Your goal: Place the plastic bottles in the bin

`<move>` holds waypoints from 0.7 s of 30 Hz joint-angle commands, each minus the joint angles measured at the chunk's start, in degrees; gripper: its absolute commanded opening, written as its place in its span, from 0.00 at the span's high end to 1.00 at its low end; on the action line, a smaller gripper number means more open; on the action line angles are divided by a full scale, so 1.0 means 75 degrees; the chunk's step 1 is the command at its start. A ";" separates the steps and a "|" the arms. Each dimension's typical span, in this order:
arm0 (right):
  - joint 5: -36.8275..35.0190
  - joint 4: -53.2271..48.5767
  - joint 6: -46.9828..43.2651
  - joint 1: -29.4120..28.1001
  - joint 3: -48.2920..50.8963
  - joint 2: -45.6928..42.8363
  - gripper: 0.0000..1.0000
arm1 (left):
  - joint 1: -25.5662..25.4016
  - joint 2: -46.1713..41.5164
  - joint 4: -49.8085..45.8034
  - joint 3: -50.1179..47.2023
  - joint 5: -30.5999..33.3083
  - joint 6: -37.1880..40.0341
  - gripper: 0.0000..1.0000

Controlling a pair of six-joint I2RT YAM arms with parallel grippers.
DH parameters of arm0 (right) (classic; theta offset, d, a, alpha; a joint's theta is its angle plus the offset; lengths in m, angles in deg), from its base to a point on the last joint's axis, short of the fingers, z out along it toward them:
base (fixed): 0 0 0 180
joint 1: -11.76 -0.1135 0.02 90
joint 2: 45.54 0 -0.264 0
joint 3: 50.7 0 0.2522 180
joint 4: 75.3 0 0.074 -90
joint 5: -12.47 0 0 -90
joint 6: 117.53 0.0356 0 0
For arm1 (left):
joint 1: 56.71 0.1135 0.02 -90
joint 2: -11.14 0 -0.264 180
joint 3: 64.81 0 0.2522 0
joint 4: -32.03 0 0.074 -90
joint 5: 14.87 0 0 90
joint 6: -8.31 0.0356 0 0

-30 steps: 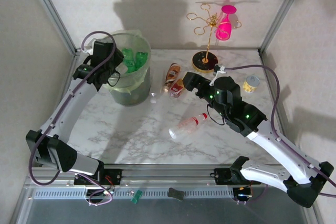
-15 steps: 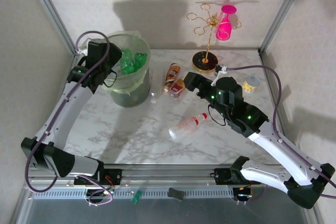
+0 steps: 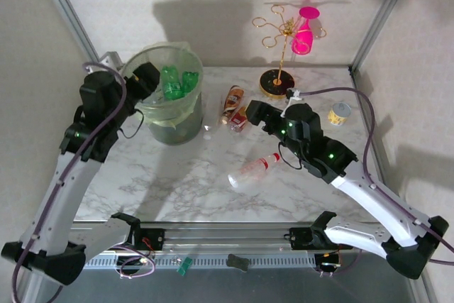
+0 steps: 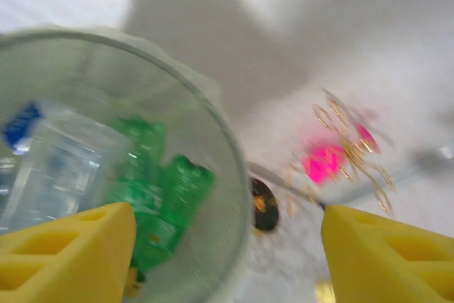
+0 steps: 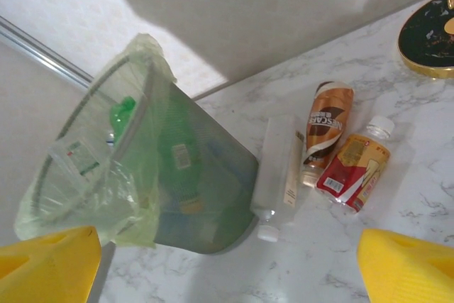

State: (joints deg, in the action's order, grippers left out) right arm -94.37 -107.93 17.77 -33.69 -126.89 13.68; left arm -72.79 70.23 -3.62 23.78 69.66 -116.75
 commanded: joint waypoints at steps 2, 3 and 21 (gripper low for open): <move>-0.0008 -0.0383 -0.0240 0.0049 -0.0047 0.0635 0.07 | -0.0675 -0.0369 0.0844 -0.0718 -0.1808 0.0961 0.33; 0.0002 -0.0401 -0.0219 0.0048 -0.0053 0.0763 0.07 | -0.0870 -0.0463 0.0795 -0.0821 -0.1633 0.1113 0.34; 0.0976 -0.0366 0.1608 0.1181 -0.0271 0.4184 0.13 | -0.1691 -0.2204 0.1914 -0.3854 -0.0390 0.2152 0.34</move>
State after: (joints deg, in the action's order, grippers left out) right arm -86.63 -109.75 30.84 -25.69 -125.76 42.01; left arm -85.05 54.80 7.40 -3.06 64.78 -102.37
